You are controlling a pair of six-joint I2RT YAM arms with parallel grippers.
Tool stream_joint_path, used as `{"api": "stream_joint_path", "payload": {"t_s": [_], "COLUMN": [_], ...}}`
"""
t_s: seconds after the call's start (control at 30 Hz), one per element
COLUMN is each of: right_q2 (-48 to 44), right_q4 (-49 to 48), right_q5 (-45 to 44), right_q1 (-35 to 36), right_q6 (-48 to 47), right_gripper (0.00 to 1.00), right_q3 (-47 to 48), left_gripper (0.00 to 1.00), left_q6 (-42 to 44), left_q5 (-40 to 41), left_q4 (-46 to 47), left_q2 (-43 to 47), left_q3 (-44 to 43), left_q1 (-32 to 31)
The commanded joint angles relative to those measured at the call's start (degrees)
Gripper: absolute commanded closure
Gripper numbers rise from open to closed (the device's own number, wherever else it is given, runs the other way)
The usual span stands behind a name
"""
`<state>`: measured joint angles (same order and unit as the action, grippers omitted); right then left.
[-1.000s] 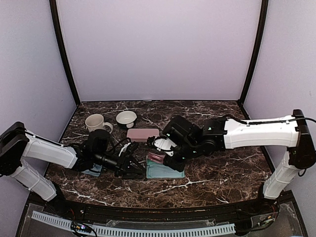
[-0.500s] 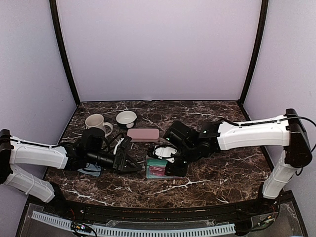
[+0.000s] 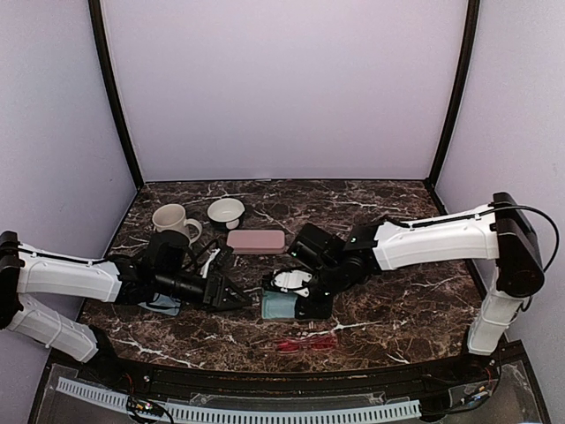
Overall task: Organize the sunglasses
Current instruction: Put down the sunglasses at the center of the board.
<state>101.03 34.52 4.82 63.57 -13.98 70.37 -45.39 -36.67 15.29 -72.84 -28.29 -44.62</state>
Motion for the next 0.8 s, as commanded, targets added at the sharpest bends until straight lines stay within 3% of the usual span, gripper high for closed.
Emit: {"api": "stream_joint_path", "payload": {"t_s": [0.0,0.3,0.77], "right_q2": [-5.9,-15.8,-7.6], "right_q4": [-0.7,-6.9,-7.5], "right_q5": [0.5,4.6,0.6], "right_q1": [-0.3,2.9,6.8], "right_q6": [4.7,15.7,14.3], "right_gripper": [0.59,0.45,0.44], "right_q3": [-2.1,-14.4,-13.8], "left_gripper": [0.41,0.42,0.42], "left_q6": [5.1,11.2,8.9], "left_q5": [2.3,8.3,8.5], "left_q4": [-1.1,-2.5,-2.2], "left_q2": [0.8,1.4,0.4], "left_q3": [-0.3,0.0,1.1], "left_q1": [0.0,-1.2,-1.5]}}
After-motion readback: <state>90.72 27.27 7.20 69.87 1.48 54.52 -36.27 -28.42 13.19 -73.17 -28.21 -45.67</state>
